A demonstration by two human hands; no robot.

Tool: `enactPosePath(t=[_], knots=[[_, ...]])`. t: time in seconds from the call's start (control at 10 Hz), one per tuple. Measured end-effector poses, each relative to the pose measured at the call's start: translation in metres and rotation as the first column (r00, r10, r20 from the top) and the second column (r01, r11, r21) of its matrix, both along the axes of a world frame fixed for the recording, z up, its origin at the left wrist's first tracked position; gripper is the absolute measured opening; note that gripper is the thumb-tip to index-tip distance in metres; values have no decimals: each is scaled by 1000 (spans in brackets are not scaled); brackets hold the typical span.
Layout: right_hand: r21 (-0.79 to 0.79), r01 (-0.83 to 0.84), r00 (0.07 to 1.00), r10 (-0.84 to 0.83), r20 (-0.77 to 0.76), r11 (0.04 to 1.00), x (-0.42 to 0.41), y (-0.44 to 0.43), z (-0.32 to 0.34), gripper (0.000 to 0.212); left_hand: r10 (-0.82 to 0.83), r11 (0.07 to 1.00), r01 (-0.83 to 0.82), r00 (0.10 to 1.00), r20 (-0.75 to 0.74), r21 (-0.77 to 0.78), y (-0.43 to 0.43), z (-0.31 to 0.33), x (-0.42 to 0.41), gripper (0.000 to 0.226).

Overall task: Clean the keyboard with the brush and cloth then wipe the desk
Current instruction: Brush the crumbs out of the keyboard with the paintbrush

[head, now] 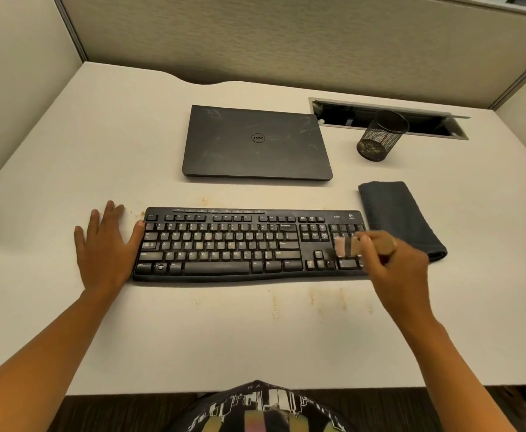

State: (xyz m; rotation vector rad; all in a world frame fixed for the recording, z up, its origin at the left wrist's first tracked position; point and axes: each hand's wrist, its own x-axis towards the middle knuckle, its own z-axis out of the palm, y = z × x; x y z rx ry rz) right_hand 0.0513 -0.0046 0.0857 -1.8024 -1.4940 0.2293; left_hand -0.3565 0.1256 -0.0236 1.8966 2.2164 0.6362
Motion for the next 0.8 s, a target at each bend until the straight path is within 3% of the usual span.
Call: enactPosePath(t=[0.2, 0.4, 0.5, 0.7, 0.8], knots=[[2, 55, 997, -55, -59, 998, -5, 39, -11, 24, -6, 1000, 6, 1000, -2, -3, 0, 1, 0, 56], [-33, 84, 989, -87, -119, 996, -4, 14, -13, 33, -6, 1000, 6, 1000, -1, 2, 0, 2, 1, 57], [11, 172, 985, -172, 2, 985, 1, 9, -12, 35, -4, 1000, 4, 1000, -1, 4, 0, 1, 0, 57], [-62, 159, 976, -166, -139, 985, -1, 16, -6, 26, -10, 1000, 10, 1000, -8, -1, 1, 1, 1, 57], [9, 276, 960, -275, -48, 961, 9, 22, -1, 28, -5, 1000, 5, 1000, -10, 0, 0, 2, 1, 57]])
